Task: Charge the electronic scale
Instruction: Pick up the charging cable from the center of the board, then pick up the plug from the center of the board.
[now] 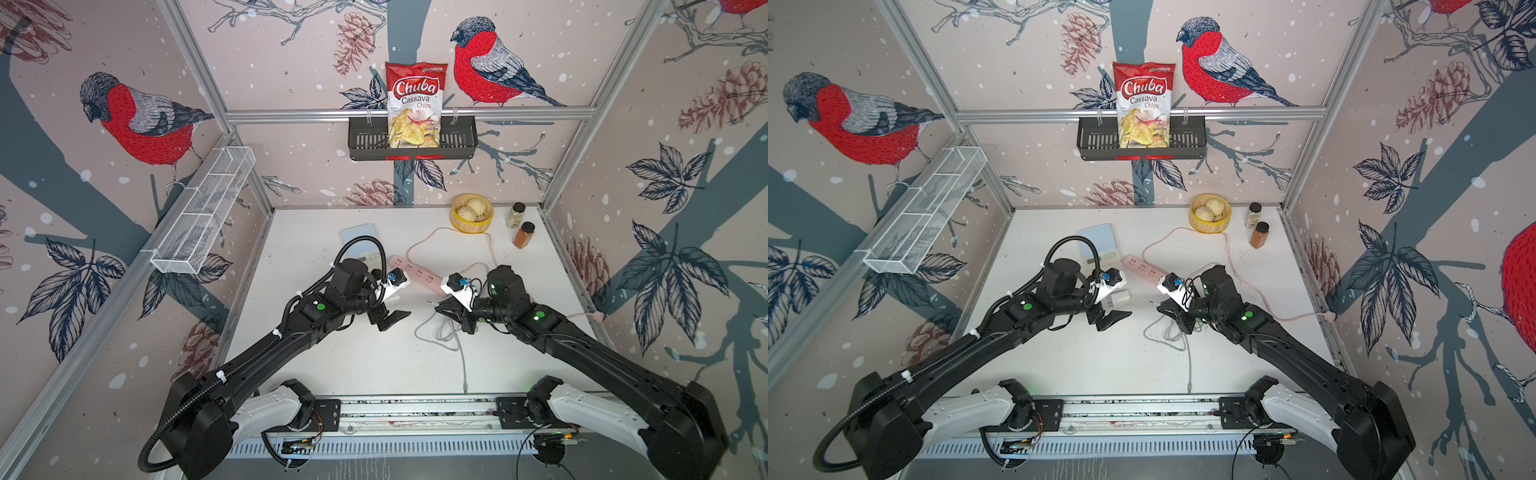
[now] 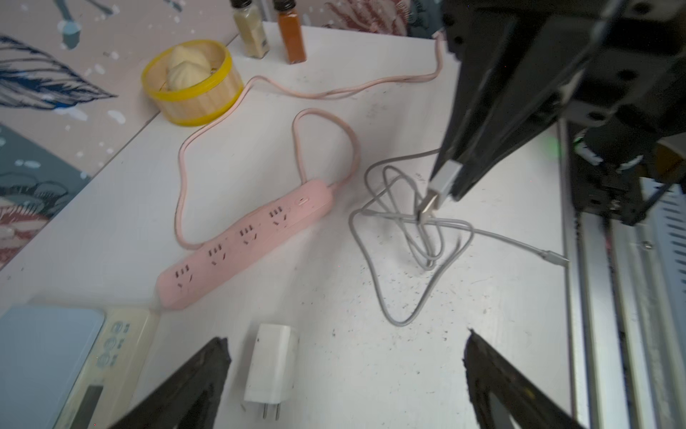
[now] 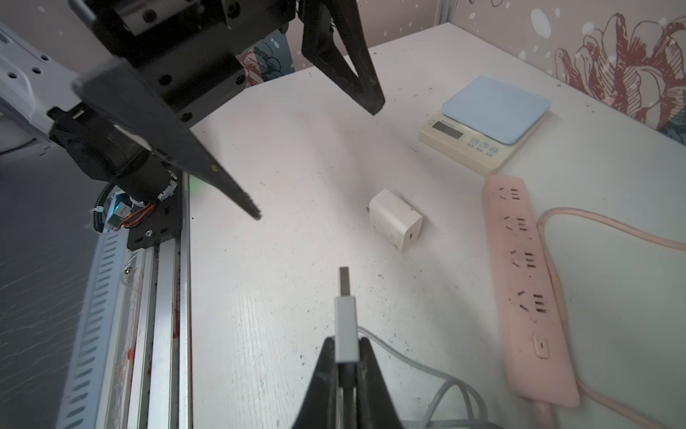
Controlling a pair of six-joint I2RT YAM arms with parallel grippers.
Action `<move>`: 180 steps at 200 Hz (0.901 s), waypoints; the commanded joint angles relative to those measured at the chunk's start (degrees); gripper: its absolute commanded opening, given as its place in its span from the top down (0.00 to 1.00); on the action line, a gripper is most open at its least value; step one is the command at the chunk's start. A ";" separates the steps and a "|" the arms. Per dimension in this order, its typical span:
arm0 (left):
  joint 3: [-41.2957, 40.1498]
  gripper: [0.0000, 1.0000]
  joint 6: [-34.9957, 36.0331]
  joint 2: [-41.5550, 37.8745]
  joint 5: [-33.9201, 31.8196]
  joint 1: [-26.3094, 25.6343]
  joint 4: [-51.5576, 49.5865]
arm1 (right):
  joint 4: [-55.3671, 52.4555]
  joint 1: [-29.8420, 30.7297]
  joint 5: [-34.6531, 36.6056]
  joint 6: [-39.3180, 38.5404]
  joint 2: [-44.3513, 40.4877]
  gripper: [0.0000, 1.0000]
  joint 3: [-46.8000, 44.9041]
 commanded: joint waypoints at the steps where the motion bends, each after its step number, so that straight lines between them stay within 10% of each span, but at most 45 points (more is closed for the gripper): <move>1: -2.81 0.03 -1.71 2.76 -10.04 0.34 7.97 | 1.83 0.59 4.82 0.08 0.96 1.00 -0.06; 180: -0.45 0.33 12.10 23.97 8.04 14.01 8.85 | 11.55 7.44 17.57 6.56 -2.74 0.98 -6.85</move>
